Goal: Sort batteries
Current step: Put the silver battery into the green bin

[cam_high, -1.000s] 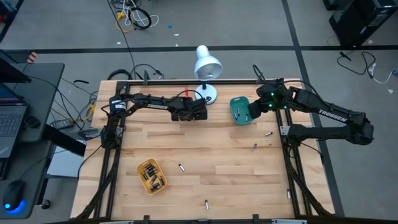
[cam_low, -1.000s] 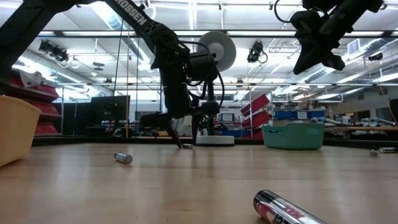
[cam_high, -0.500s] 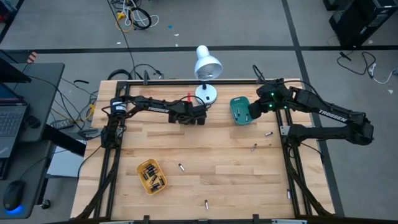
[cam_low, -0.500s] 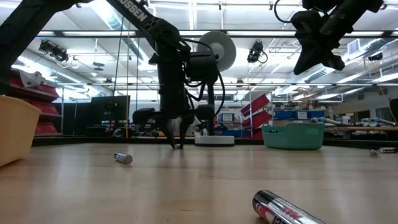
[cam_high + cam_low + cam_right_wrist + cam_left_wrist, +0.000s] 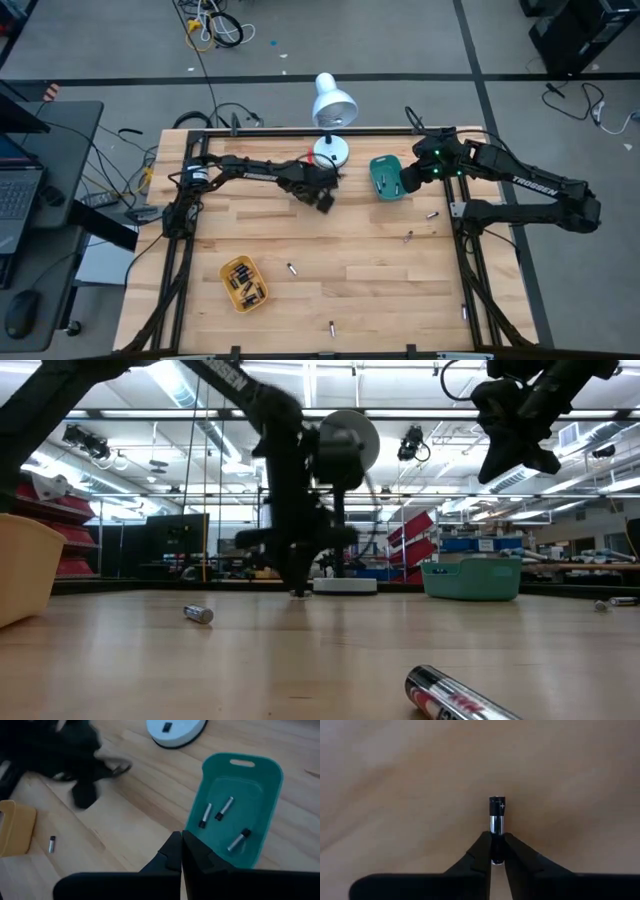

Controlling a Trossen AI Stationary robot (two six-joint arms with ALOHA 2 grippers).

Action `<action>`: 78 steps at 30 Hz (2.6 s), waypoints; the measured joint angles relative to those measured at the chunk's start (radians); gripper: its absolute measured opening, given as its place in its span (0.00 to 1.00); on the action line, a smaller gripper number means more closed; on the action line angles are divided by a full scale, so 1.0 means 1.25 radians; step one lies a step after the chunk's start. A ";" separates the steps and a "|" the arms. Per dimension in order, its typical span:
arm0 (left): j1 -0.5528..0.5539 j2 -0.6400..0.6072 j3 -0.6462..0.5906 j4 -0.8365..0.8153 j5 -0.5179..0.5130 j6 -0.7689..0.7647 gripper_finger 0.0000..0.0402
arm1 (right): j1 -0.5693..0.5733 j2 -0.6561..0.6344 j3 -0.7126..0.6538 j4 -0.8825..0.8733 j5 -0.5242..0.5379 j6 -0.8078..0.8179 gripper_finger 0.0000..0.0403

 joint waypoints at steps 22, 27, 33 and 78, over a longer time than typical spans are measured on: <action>-0.028 0.035 0.105 0.634 0.105 0.553 0.12 | 0.122 0.000 0.000 -0.333 -0.008 0.150 0.00; -0.001 0.083 0.104 0.679 0.101 0.484 0.12 | 0.158 0.000 0.000 -0.335 -0.026 0.204 0.00; 0.015 0.098 0.103 0.696 0.095 0.450 0.12 | 0.218 0.000 0.000 -0.335 -0.022 0.138 0.01; 0.041 0.242 0.609 0.170 0.213 0.556 0.43 | 0.243 0.051 -0.145 -0.319 0.228 0.447 0.19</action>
